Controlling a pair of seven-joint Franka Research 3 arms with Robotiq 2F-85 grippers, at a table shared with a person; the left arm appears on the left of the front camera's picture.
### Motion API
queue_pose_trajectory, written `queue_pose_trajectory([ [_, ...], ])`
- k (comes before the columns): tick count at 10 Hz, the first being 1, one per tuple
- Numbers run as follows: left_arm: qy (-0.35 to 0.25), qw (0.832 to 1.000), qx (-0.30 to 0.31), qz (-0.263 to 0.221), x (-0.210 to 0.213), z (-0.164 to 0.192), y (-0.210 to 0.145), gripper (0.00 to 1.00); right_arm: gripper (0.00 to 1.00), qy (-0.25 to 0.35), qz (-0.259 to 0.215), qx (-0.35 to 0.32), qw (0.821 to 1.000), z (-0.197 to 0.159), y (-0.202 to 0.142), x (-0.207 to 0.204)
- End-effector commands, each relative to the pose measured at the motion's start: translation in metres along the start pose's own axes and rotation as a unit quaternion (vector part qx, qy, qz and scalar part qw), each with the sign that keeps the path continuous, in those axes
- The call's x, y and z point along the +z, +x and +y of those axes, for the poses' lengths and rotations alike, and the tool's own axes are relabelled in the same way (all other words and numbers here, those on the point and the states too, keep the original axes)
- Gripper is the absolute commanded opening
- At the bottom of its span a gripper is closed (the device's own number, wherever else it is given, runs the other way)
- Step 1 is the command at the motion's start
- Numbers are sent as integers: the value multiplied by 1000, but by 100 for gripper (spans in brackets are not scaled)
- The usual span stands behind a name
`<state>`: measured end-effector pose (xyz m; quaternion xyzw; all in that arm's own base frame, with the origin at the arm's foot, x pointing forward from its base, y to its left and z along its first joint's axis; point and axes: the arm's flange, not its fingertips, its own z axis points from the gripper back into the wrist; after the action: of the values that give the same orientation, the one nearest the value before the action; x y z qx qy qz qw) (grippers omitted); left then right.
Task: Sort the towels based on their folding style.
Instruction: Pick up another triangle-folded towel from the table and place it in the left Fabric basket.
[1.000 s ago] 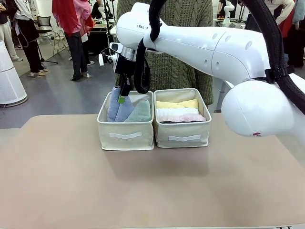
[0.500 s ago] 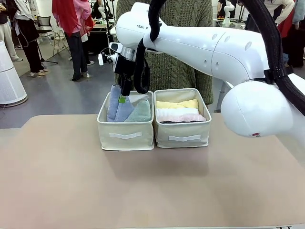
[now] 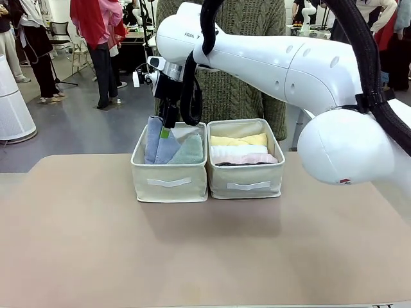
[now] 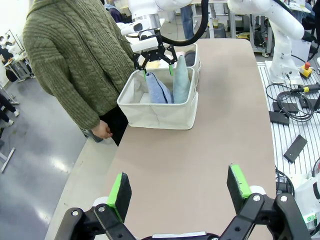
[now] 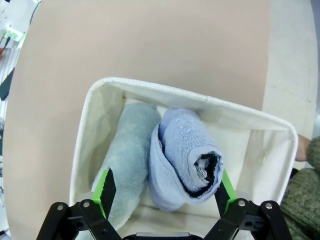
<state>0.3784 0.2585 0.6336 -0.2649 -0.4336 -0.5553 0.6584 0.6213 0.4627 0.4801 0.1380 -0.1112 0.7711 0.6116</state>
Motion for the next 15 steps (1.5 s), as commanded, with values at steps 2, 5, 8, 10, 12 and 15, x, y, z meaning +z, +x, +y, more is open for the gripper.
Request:
queue_pose_trajectory([
  [2, 2, 1000, -2, -4, 1, -1, 1, 100, 100, -11, 3, 3, 1000, 1, 10, 28],
  [5, 2, 1000, -2, -4, 1, -1, 1, 100, 100, -33, 27, -4, 999, 36, 9, 57],
  [8, 2, 1000, -2, -4, 1, -1, 1, 100, 100, -24, 28, -5, 999, 54, 9, 59],
  [10, 2, 1000, -2, -4, 1, -1, 1, 100, 100, -29, 20, 7, 999, 30, 23, 70],
  [12, 2, 1000, -2, -4, 1, -1, 1, 100, 100, -29, 20, 7, 999, 30, 23, 70],
  [15, 2, 1000, -2, -4, 1, -1, 1, 100, 100, -24, 26, -40, 999, 45, -11, 83],
])
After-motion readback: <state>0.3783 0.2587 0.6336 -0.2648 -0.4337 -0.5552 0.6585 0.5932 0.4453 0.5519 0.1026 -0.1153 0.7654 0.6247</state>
